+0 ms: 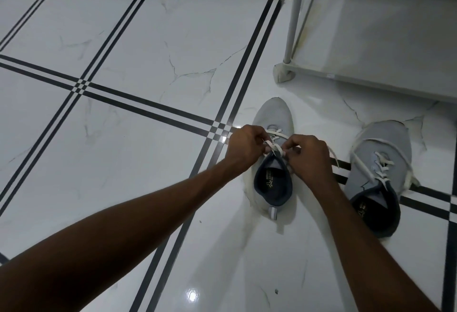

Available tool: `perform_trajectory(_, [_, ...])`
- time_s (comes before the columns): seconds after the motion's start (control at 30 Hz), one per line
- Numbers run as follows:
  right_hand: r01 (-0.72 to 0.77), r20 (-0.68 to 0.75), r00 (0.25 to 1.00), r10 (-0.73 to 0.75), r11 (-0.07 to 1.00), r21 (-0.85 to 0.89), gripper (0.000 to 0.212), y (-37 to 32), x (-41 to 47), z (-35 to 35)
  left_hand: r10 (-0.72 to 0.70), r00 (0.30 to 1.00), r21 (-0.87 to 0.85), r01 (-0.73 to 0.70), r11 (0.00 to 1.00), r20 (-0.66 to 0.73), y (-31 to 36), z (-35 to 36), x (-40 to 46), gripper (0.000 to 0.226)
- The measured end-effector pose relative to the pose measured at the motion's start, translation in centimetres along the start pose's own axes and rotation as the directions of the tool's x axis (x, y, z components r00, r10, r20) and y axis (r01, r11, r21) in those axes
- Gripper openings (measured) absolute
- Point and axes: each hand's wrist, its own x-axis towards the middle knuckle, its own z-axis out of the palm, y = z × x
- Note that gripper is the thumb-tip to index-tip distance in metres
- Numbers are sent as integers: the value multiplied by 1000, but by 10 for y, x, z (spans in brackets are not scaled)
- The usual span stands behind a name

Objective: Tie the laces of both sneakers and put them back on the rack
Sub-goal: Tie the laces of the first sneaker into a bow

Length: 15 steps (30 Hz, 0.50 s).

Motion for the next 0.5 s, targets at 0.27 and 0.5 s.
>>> perform_trajectory(0.27, [-160,-188,971,150,986,-39,22,37,-5,-10,141,981,242,-171,955,135,-30,-23,-12,12])
perform_trajectory(0.5, [-42,-86,995,43,999,16,20,21,-11,-6,129,979,151,-153,977,156,-36,-33,-1,4])
